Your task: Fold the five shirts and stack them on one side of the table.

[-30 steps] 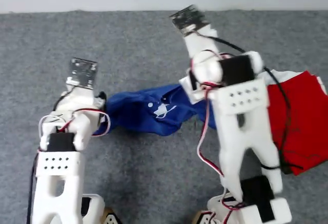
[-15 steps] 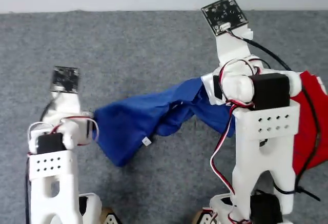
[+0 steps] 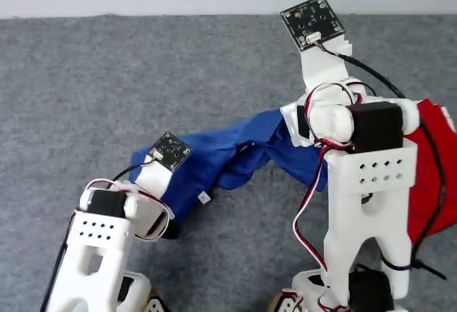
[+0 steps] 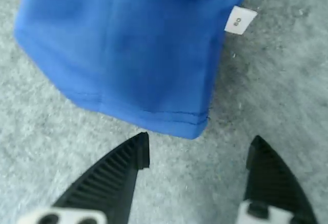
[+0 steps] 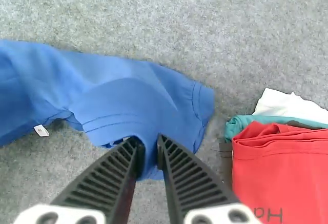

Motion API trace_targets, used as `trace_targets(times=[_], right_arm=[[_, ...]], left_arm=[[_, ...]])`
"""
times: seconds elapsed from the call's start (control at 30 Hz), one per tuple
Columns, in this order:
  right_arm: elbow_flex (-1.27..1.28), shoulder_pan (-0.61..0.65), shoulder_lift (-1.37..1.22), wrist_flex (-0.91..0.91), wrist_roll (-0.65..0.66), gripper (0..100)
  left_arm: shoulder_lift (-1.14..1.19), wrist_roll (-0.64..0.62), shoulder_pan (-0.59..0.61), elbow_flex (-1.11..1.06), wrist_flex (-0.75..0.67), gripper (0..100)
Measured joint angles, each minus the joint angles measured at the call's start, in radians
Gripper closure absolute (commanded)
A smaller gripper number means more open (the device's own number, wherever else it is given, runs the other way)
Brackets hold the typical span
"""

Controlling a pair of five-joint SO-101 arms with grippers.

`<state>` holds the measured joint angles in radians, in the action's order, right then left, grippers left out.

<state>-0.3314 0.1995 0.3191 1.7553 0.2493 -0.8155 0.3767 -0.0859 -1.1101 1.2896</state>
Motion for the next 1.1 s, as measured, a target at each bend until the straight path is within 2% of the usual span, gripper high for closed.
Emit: trace_targets(times=[0.33, 0.6, 0.87, 1.1], right_arm=[[0.0, 0.0, 0.0, 0.0, 0.0, 98.8], [0.0, 0.0, 0.0, 0.0, 0.0, 98.8], [0.0, 0.0, 0.0, 0.0, 0.0, 98.8], [0.0, 0.0, 0.0, 0.0, 0.0, 98.8]], left_arm=[[0.0, 0.0, -0.006, -0.17, -0.258, 73], [0.0, 0.002, -0.008, -0.233, -0.345, 74], [0.0, 0.006, -0.008, -0.275, -0.358, 80], [0.0, 0.008, -0.008, -0.285, -0.39, 94]])
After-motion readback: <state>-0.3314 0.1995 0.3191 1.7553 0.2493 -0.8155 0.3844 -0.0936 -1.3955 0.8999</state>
